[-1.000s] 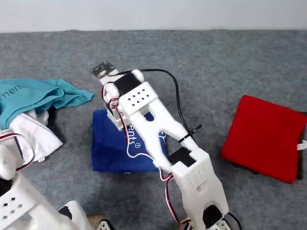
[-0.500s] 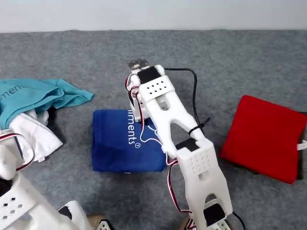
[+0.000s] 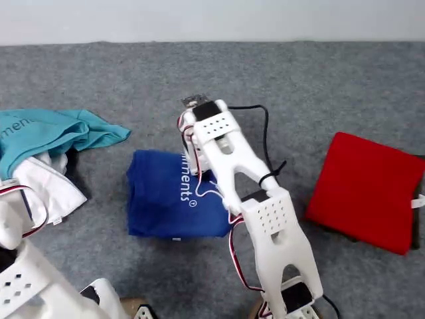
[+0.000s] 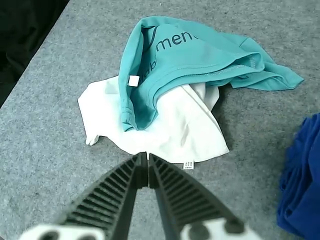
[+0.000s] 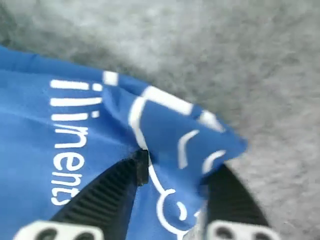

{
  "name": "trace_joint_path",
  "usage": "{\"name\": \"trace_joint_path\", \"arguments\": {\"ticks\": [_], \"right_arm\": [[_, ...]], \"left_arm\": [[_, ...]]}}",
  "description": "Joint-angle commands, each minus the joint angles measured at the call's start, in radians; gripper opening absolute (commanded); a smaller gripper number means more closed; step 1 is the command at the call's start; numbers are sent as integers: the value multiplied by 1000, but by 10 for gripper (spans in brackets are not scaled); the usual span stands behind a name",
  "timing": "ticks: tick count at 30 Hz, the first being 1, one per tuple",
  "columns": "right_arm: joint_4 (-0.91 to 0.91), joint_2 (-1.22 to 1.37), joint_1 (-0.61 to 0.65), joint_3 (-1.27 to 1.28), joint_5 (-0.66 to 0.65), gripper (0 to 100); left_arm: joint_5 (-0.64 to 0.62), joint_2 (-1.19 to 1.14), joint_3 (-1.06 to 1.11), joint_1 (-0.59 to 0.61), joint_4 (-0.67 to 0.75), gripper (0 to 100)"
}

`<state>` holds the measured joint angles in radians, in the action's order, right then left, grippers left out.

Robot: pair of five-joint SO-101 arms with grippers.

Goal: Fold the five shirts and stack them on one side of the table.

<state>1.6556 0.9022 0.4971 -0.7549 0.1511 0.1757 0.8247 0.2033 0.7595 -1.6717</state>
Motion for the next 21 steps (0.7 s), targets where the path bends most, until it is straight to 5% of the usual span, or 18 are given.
{"name": "trace_joint_path", "arguments": {"ticks": [1,5,14,21], "right_arm": [[-7,-13,-56,-8,-54,7],[27,-13,-130,-8,-133,10],[27,-5,-349,-221,-586,9],[-22,1,-321,-354,-957,9]], "left_arm": [[-11,14,-2,0,-3,15],[-11,14,-2,-2,-2,15],[-11,14,-2,-2,-2,15],[-11,14,-2,-101,-9,15]]}}
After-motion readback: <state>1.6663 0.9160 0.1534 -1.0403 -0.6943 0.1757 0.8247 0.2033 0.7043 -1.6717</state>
